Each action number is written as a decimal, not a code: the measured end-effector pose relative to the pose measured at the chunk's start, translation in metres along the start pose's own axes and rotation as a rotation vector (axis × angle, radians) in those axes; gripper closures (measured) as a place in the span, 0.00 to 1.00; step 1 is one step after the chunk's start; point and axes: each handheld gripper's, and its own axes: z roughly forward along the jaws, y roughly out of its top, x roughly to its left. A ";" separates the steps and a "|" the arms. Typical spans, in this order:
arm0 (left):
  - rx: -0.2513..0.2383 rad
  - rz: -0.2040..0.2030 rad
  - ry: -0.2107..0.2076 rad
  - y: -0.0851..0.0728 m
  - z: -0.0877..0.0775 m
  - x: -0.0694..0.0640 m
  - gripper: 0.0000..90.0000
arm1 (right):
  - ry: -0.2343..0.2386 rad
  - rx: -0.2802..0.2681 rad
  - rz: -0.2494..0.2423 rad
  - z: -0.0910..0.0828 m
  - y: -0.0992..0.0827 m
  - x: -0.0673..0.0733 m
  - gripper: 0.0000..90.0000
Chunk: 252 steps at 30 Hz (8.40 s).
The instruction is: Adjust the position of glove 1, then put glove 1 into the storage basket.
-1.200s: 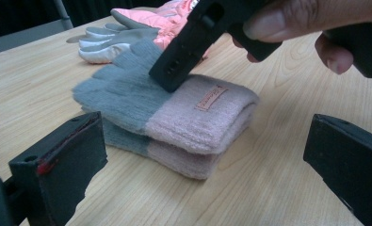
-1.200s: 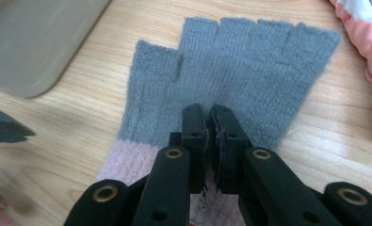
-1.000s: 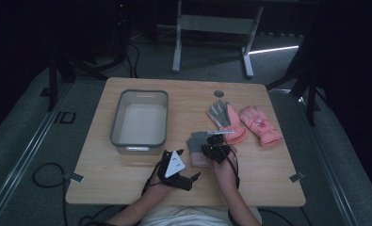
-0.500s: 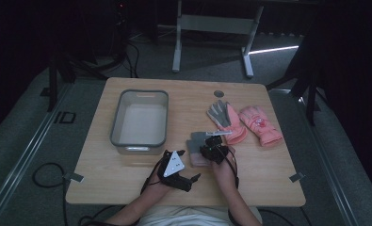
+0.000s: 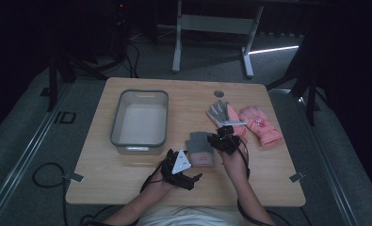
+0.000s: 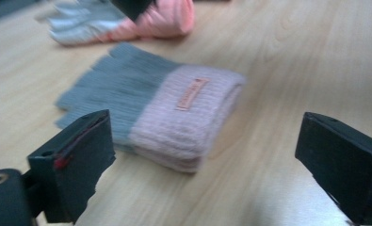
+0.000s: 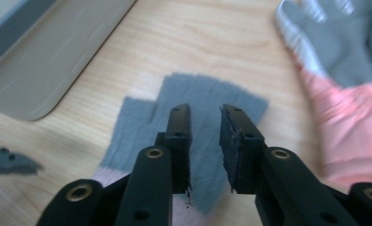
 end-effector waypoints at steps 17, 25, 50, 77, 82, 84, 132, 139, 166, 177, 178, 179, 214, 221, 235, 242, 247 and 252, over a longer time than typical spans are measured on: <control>0.085 0.393 -0.044 0.016 0.032 -0.002 0.32 | 0.045 0.140 -0.004 0.059 0.016 -0.031 0.56; 0.113 0.397 -0.041 0.012 0.040 0.005 0.50 | 0.050 0.182 0.013 0.074 0.010 -0.034 0.47; 0.108 0.198 -0.243 0.015 0.034 0.046 0.82 | 0.267 0.119 0.095 0.059 0.023 -0.025 0.81; 0.166 0.361 -0.247 0.084 -0.019 0.082 0.82 | 0.291 -0.028 0.081 0.009 0.071 -0.010 0.82; 0.199 0.397 -0.231 0.091 -0.030 0.089 0.82 | 0.301 -0.042 0.067 0.008 0.082 -0.002 0.82; 0.208 0.409 -0.225 0.093 -0.034 0.092 0.82 | 0.304 -0.047 0.063 0.009 0.086 0.002 0.82; 0.364 0.404 -0.211 0.017 -0.096 0.189 0.82 | 0.364 0.054 -0.048 0.110 0.141 0.120 0.82; 0.453 0.433 -0.226 0.005 -0.082 0.193 0.81 | 0.335 0.108 -0.057 0.132 0.135 0.125 0.82; 0.500 0.341 -0.239 0.003 -0.058 0.205 0.70 | 0.323 0.041 -0.033 0.108 0.127 0.109 0.60; 0.393 0.222 -0.156 0.029 -0.083 0.195 0.49 | 0.338 -0.016 -0.046 0.073 0.116 0.086 0.45; 0.384 0.212 -0.153 0.031 -0.084 0.193 0.48 | 0.340 -0.016 -0.054 0.071 0.114 0.084 0.43; 0.376 0.205 -0.153 0.033 -0.085 0.190 0.48 | 0.343 -0.015 -0.058 0.068 0.113 0.082 0.41; 0.262 0.067 -0.130 0.072 -0.042 0.094 0.11 | 0.272 -0.070 -0.134 0.004 0.059 -0.019 0.15; 0.268 0.088 -0.128 0.064 -0.027 0.072 0.08 | 0.281 -0.098 -0.129 -0.002 0.055 -0.038 0.31; 0.233 0.032 -0.175 0.021 -0.008 0.037 0.02 | 0.074 -0.068 -0.123 -0.001 0.060 -0.086 0.72; 0.220 0.023 -0.143 0.004 -0.005 0.031 0.02 | 0.012 -0.069 -0.150 0.004 0.073 -0.102 0.72; 0.202 0.003 -0.140 -0.008 -0.003 0.027 0.02 | -0.017 -0.034 -0.171 0.016 0.079 -0.109 0.73; 0.167 0.002 -0.099 -0.017 -0.005 0.023 0.02 | -0.011 0.002 -0.211 0.033 0.077 -0.108 0.72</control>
